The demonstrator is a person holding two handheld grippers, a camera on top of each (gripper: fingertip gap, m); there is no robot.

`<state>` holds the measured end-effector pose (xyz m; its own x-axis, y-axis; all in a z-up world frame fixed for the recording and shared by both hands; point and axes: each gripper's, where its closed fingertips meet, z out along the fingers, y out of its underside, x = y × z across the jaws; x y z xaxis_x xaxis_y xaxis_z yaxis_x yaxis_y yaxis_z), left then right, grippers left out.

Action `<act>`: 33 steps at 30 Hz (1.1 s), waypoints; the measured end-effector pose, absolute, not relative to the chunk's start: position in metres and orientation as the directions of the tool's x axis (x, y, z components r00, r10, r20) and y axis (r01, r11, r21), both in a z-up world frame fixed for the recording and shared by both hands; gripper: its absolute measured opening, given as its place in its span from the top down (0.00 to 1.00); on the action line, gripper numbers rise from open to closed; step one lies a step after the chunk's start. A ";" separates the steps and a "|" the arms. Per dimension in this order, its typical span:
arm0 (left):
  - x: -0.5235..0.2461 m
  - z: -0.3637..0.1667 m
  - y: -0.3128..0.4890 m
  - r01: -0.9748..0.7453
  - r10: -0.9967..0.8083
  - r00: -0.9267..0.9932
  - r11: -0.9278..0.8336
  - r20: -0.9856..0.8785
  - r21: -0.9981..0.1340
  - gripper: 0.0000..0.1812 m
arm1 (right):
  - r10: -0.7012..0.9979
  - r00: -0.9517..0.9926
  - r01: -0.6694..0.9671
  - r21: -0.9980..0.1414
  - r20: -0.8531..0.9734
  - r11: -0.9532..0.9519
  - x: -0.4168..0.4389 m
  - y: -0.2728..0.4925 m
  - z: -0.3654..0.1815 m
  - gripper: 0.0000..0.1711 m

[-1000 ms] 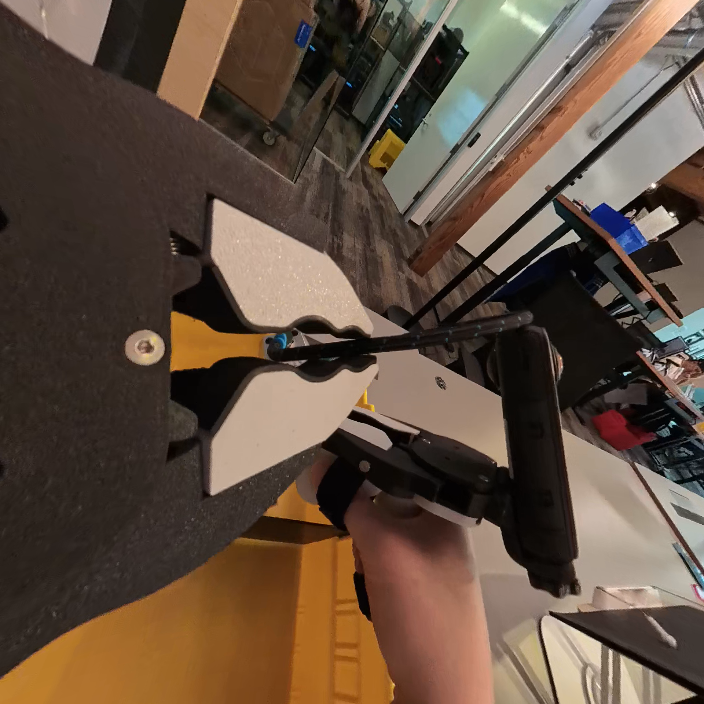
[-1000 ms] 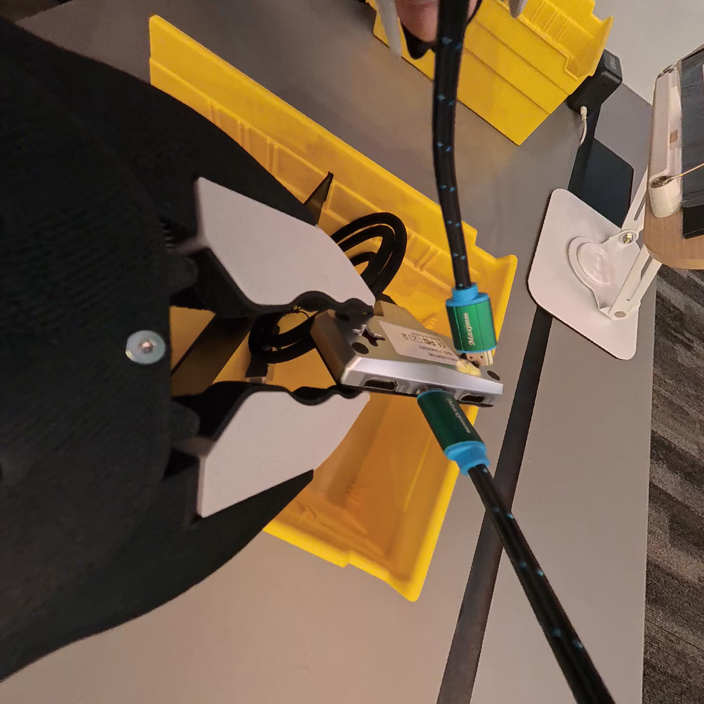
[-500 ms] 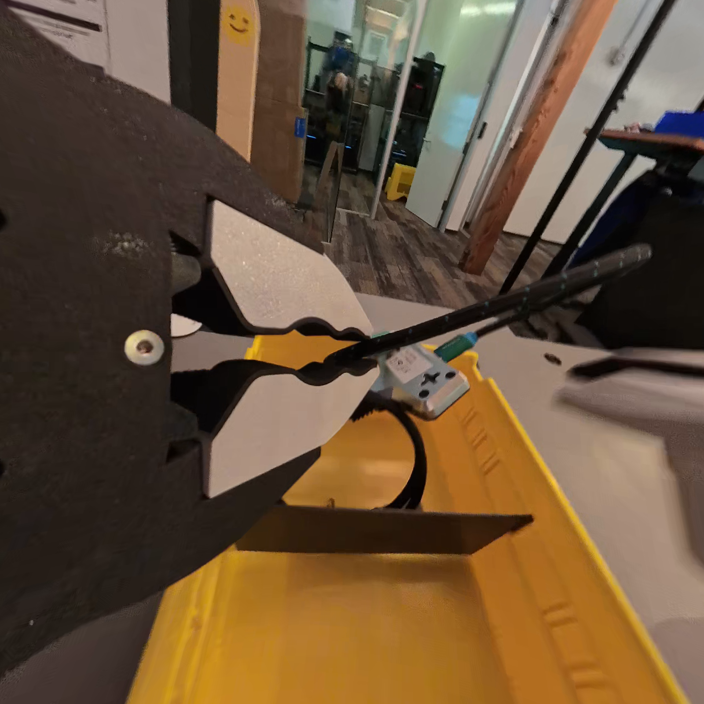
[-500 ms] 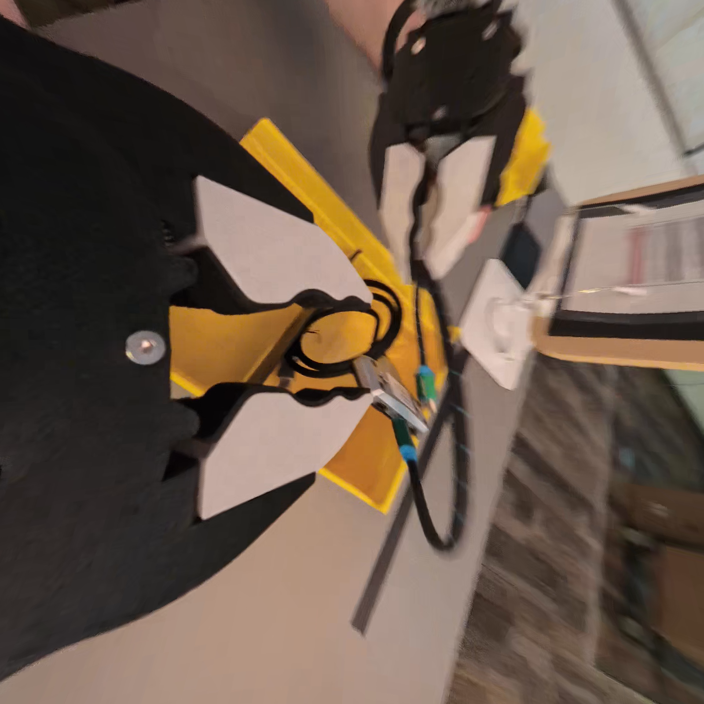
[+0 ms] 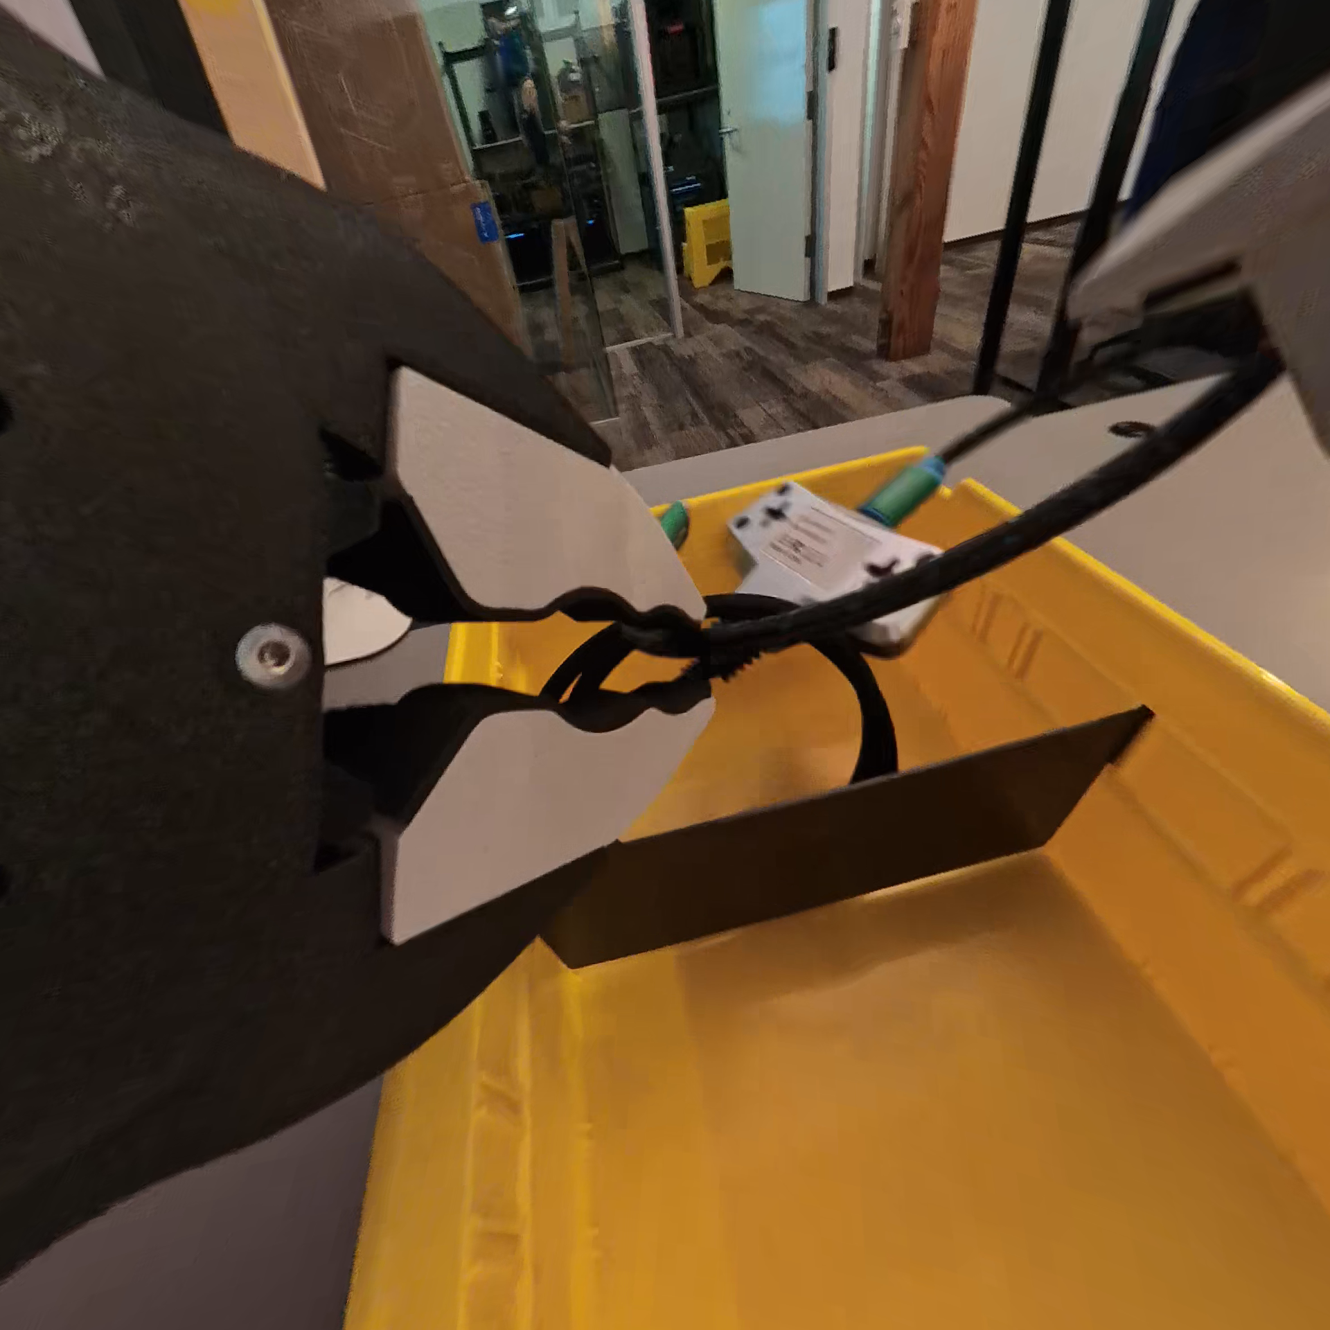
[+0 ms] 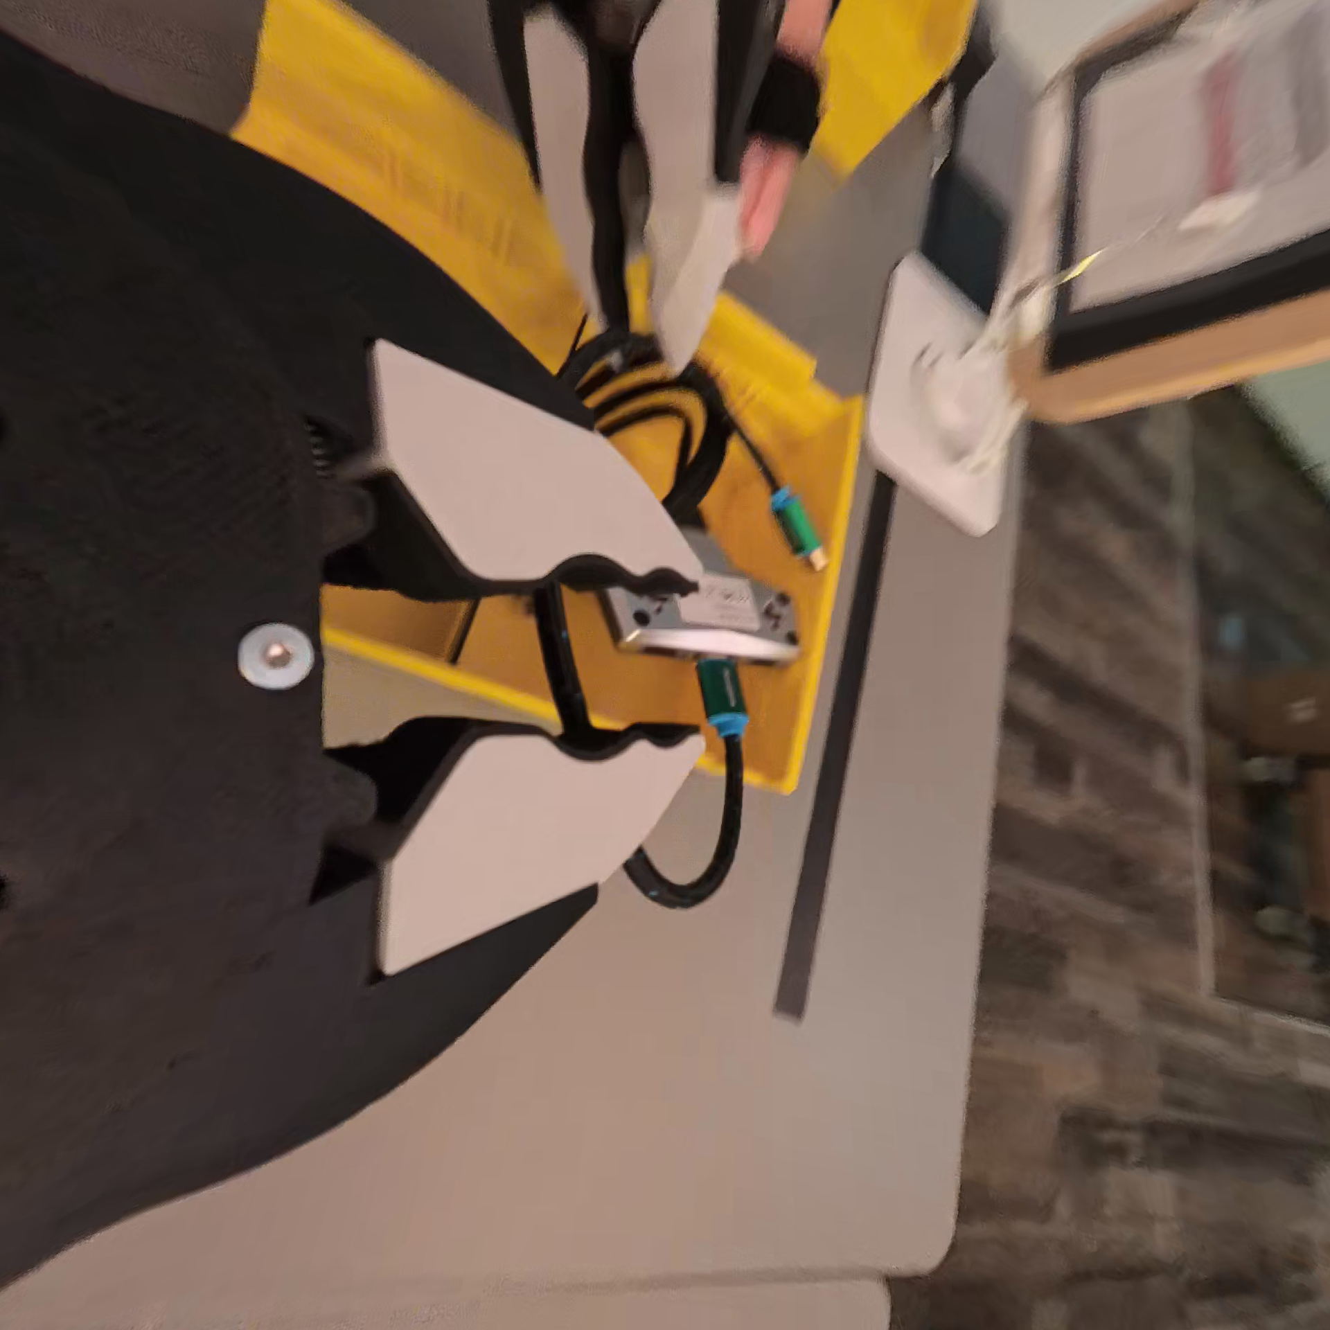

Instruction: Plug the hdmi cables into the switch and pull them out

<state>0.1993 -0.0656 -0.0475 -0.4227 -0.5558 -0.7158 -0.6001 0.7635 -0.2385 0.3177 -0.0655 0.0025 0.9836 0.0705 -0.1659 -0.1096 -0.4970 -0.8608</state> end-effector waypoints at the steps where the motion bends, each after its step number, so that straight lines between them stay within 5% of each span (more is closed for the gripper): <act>1: 0.198 -0.049 -0.064 -0.620 -0.579 -0.415 0.745 -0.702 -0.247 0.89 | 0.061 0.990 -0.072 -0.835 -0.125 -0.545 0.321 -0.067 -0.008 0.81; 4: 0.191 -0.053 -0.069 -0.634 -0.657 -0.401 0.702 -0.638 -0.325 0.83 | 0.092 0.988 -0.056 -0.836 -0.126 -0.546 0.321 -0.066 -0.014 0.82; 14: 0.144 -0.002 -0.071 -0.555 -0.791 -0.199 0.578 -0.579 -0.598 0.85 | 0.059 0.992 -0.082 -0.910 -0.115 -0.407 0.337 -0.073 0.015 0.81; 26: 0.079 0.016 -0.075 -0.539 -0.786 -0.064 0.546 -0.614 -0.642 0.86 | 0.051 0.998 0.052 -0.905 0.034 -0.422 0.326 -0.069 0.026 0.79; 33: -0.012 0.068 -0.045 -0.522 -0.780 0.241 0.399 -0.578 -0.754 0.86 | -0.033 0.983 0.169 -0.969 0.178 -0.180 0.313 -0.078 0.098 0.79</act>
